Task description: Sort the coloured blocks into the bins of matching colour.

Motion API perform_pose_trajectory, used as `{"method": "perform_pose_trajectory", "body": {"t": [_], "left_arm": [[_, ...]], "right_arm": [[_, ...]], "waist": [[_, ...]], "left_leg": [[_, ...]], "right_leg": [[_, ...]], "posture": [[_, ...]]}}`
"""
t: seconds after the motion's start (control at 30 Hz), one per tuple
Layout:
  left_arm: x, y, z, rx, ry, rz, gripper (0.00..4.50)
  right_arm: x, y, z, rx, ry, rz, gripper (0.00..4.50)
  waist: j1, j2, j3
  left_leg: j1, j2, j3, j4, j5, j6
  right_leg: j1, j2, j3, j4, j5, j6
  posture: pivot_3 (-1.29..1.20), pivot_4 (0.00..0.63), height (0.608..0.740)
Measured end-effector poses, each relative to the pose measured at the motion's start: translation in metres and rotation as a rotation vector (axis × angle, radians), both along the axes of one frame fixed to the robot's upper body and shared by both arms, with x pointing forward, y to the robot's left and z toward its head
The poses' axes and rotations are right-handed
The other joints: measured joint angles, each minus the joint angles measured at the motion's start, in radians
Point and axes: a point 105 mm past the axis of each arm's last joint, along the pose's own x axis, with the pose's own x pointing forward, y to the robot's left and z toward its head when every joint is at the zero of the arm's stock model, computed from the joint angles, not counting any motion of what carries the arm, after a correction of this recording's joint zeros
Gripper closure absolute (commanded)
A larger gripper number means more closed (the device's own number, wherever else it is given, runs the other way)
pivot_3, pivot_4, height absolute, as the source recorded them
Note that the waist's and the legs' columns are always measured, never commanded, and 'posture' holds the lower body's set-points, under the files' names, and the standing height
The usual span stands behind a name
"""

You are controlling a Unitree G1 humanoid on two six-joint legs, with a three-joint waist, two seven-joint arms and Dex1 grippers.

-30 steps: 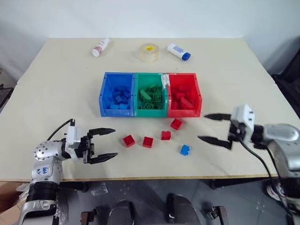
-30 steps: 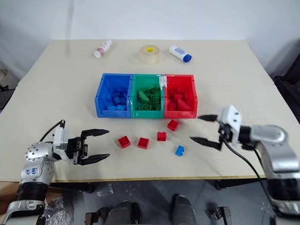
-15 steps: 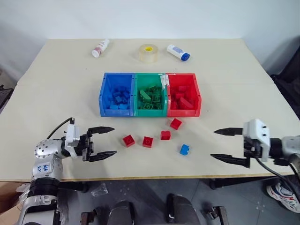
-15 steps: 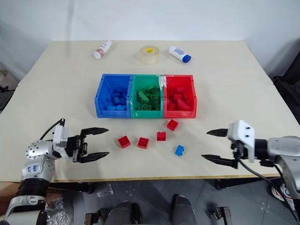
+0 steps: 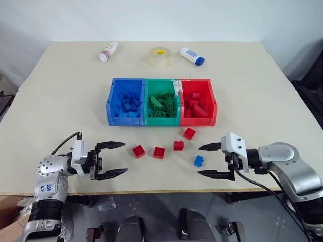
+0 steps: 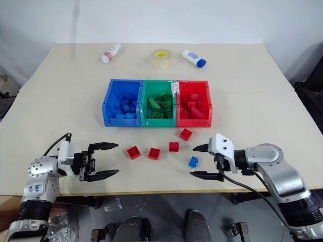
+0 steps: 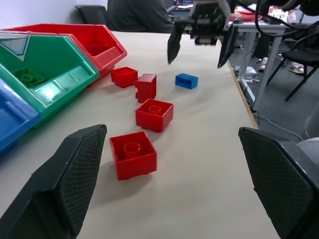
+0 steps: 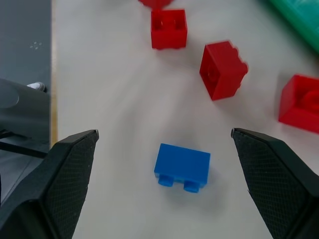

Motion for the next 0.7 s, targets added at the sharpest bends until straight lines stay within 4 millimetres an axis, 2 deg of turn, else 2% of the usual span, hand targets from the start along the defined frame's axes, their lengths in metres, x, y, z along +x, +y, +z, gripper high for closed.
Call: {"method": "perform_pose_trajectory", "body": {"t": [0.07, 0.13, 0.33, 0.37, 0.57, 0.7], "left_arm": [[-0.002, -0.001, 0.001, 0.000, -0.004, 0.002, 0.00], [-0.003, -0.001, -0.001, -0.001, 0.001, 0.011, 0.00], [-0.008, -0.001, -0.003, -0.004, 0.009, 0.039, 0.00], [-0.009, -0.001, -0.003, -0.004, 0.009, 0.042, 0.00], [-0.012, 0.000, -0.005, -0.009, 0.015, 0.058, 0.00], [-0.011, 0.000, -0.004, -0.011, 0.014, 0.064, 0.00]], "right_arm": [[0.006, 0.002, -0.009, -0.013, 0.014, -0.013, 0.04], [0.011, 0.004, -0.015, -0.029, 0.024, -0.013, 0.69], [0.016, 0.005, -0.015, -0.032, 0.012, -0.009, 2.81], [0.015, 0.005, -0.015, -0.032, 0.015, -0.007, 3.01], [0.015, 0.009, -0.008, -0.009, 0.014, 0.003, 3.01], [0.022, 0.025, 0.016, 0.068, -0.045, 0.025, 3.01]], "waist": [[0.000, 0.000, 0.000], [0.000, 0.000, 0.000], [0.000, 0.000, 0.000], [0.000, 0.000, 0.000], [0.000, 0.000, 0.000], [-0.002, 0.000, 0.000]], "left_leg": [[0.000, 0.000, 0.000, 0.000, 0.000, 0.000], [0.000, 0.000, 0.000, 0.000, 0.000, 0.000], [0.000, 0.000, 0.000, 0.000, 0.000, 0.000], [0.000, 0.000, 0.000, 0.000, 0.000, 0.000], [0.000, 0.000, 0.000, 0.000, 0.000, 0.000], [0.000, 0.001, 0.000, 0.000, 0.000, 0.000]], "right_leg": [[0.000, 0.000, 0.000, 0.000, 0.000, 0.000], [0.000, 0.000, 0.000, 0.001, 0.000, 0.000], [0.000, 0.000, 0.000, 0.002, 0.000, 0.000], [0.000, 0.000, 0.000, 0.002, 0.000, 0.000], [0.000, 0.000, 0.000, 0.001, 0.000, 0.000], [-0.001, 0.000, 0.000, 0.001, 0.000, 0.000]], "posture": [[0.00, 0.150, 0.740], [0.00, 0.150, 0.740], [0.00, 0.150, 0.740], [0.00, 0.150, 0.740], [0.00, 0.150, 0.740], [0.00, 0.150, 0.740]]}}
